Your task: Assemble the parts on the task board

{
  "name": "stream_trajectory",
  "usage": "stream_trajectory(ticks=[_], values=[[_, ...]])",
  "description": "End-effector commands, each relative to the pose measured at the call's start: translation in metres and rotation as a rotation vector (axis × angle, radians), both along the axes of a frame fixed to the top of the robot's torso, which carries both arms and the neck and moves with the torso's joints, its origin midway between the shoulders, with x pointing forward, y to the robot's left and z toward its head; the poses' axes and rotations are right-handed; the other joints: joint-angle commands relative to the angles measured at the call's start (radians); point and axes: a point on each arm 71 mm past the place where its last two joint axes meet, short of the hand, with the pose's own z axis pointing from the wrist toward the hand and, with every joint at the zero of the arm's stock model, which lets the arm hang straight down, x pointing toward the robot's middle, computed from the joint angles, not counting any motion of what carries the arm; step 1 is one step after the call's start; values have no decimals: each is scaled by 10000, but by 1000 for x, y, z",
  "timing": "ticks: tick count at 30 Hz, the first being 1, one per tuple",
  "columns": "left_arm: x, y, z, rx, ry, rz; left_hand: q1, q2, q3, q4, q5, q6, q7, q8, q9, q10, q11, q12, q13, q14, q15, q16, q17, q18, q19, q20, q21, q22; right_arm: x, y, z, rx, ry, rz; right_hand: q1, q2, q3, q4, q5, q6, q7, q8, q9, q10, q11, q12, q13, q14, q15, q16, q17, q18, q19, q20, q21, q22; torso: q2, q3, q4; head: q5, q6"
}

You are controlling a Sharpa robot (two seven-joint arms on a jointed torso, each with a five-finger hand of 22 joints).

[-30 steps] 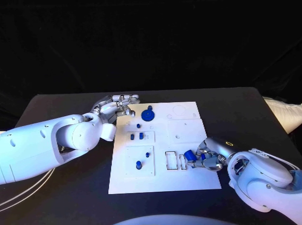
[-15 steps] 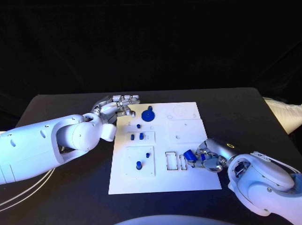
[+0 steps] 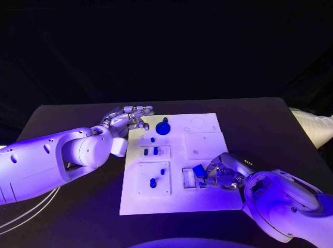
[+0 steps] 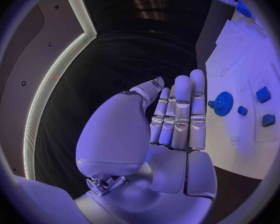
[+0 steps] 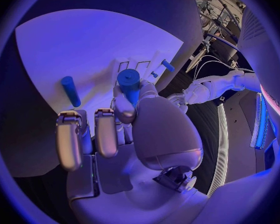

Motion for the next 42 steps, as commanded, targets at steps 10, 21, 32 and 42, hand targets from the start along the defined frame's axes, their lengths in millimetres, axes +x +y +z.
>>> stream_trajectory(ticks=[10, 21, 32, 42], values=[[-1, -4, 1, -123, -93, -226, -62, 71, -54, 1, 59, -75, -16, 48, -4, -75, -10, 59, -12, -40, 7, 35, -8, 116, 55, 3, -40, -9, 0, 21, -8, 200, 893, 464, -653, 154, -391, -3, -452, -76, -48, 190, 500, 21, -66, -152, 40, 561, -39, -7, -47, -106, 333, -52, -3, 1693, 5, 2, -10, 86, -15], [-1, -4, 1, -119, -86, -228, -62, 71, -54, 1, 59, -75, -16, 48, -4, -75, -10, 59, -12, -40, 7, 35, -8, 116, 55, 3, -40, -9, 3, 23, -8, 53, 597, 526, -1524, -48, -1256, -3, -3202, -232, -31, 262, 823, -117, -39, -779, -163, 511, -21, -170, -296, -67, 224, -39, -107, 1558, 2, 10, -30, 112, -15], [-1, -4, 1, -117, -87, -222, -62, 71, -54, 1, 59, -75, -16, 48, -4, -75, -10, 59, -12, -40, 7, 35, -8, 116, 55, 3, -40, -9, 2, 23, -7, -180, 439, 741, -840, -114, -909, -260, -3078, -216, -59, 355, 1029, -149, -63, -1090, -235, 504, -37, -231, -372, -53, 192, -42, -148, 1515, 2, 11, -20, 87, -8], [-1, -4, 1, -118, -85, -226, -62, 71, -54, 1, 59, -75, -16, 48, -4, -75, -10, 59, -12, -40, 7, 35, -8, 116, 55, 3, -40, -9, 5, 23, -8, -552, 150, 765, 967, 376, -288, -1050, -3268, 21, -185, 579, 1255, -94, -188, -1213, -212, 528, -138, -180, -263, -70, 240, -124, -114, 1577, 6, 4, -17, 85, -29]])
